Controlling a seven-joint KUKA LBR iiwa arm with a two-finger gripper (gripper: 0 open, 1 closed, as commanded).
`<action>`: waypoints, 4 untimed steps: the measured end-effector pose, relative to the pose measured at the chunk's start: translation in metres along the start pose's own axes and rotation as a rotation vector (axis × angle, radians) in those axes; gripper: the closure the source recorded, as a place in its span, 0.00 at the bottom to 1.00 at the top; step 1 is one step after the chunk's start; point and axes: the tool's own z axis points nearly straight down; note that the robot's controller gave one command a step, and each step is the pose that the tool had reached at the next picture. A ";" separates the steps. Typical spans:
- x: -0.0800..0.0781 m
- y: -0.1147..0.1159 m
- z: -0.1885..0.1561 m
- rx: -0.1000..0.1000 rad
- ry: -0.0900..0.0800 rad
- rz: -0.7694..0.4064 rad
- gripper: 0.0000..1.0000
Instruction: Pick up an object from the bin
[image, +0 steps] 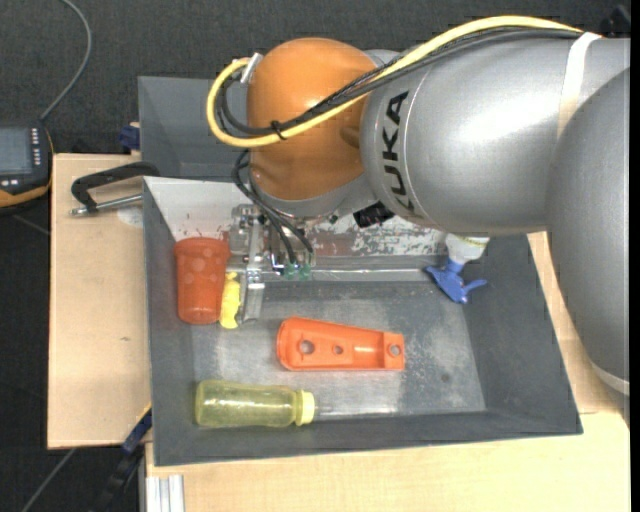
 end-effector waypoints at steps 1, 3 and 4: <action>-0.002 -0.002 -0.005 -0.002 -0.009 0.003 0.00; 0.009 -0.066 0.066 -0.003 -0.011 0.122 0.00; 0.005 -0.135 0.098 -0.004 -0.010 0.105 0.00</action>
Offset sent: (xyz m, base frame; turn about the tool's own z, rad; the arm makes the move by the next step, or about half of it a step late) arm 0.0205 -0.0599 -0.1585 0.2288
